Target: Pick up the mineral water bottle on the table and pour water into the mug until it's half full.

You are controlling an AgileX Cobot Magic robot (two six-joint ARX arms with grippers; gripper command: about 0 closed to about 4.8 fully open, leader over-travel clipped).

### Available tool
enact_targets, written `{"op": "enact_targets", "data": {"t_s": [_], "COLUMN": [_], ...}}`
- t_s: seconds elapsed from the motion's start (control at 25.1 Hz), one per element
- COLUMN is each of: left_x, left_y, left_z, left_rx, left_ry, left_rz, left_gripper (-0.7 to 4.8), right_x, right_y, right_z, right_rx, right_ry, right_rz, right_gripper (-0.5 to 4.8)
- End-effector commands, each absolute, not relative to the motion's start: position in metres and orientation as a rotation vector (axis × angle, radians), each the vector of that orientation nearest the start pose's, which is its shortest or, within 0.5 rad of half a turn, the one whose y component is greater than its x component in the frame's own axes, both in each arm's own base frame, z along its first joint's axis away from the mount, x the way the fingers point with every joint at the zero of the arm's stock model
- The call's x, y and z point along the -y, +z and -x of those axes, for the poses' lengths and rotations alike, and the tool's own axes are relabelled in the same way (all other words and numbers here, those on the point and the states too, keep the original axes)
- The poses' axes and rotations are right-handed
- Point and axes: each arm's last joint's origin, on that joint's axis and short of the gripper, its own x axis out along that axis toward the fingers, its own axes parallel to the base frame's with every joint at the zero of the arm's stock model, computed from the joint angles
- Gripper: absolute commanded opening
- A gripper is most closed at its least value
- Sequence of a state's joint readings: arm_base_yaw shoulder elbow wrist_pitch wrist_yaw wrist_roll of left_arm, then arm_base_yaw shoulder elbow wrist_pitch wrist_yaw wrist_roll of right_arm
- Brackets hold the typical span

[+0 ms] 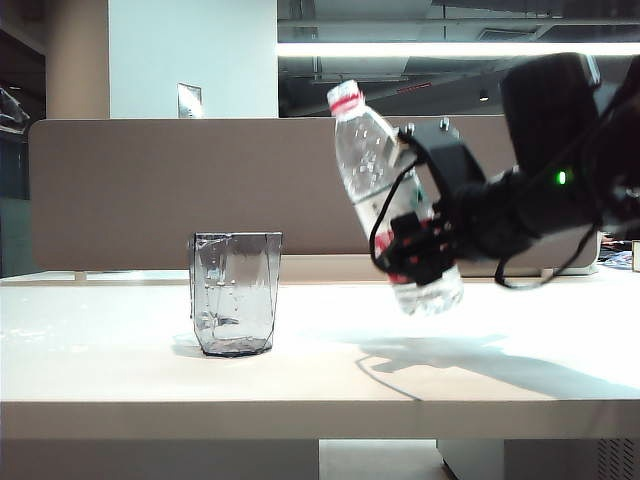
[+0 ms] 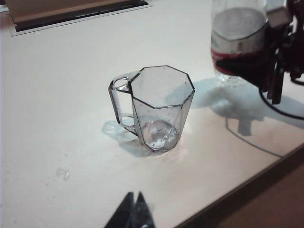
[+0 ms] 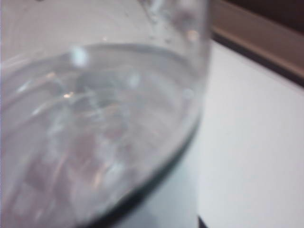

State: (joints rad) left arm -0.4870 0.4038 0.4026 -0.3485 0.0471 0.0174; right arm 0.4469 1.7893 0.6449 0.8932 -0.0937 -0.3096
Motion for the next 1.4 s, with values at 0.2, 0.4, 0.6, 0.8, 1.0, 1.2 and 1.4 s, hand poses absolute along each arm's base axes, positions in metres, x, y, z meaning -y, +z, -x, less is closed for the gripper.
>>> {"op": "enact_targets", "data": {"t_s": [0.2, 0.4, 0.6, 0.8, 1.0, 1.2, 1.4], "left_x": [0.054, 0.054, 0.054, 0.054, 0.054, 0.054, 0.054], "left_y": [0.237, 0.237, 0.237, 0.237, 0.237, 0.237, 0.237], "left_z": [-0.1, -0.1, -0.1, -0.1, -0.1, -0.1, -0.1], "left_rx": [-0.322, -0.322, -0.322, -0.322, -0.322, -0.323, -0.322], "left_ry": [-0.529, -0.529, -0.529, -0.529, -0.529, -0.529, -0.529], "left_rz": [-0.087, -0.087, -0.087, -0.087, -0.087, -0.087, -0.087], "left_gripper": [-0.05, -0.05, -0.05, -0.05, -0.05, -0.05, -0.05], "right_x": [-0.14, -0.144, -0.148, -0.148, -0.153, -0.157, -0.158], "right_y": [0.165, 0.176, 0.191, 0.192, 0.192, 0.193, 0.193], "right_z": [-0.292, -0.305, -0.313, -0.314, -0.312, -0.31, -0.309], "right_rx": [-0.137, -0.194, -0.14, -0.127, -0.097, -0.066, -0.06], "right_ry": [0.493, 0.453, 0.429, 0.423, 0.433, 0.449, 0.446], "right_rz": [0.61, 0.741, 0.87, 0.992, 1.134, 1.232, 1.277], "right_gripper": [2.26, 2.26, 2.25, 2.25, 2.25, 2.25, 2.25]}}
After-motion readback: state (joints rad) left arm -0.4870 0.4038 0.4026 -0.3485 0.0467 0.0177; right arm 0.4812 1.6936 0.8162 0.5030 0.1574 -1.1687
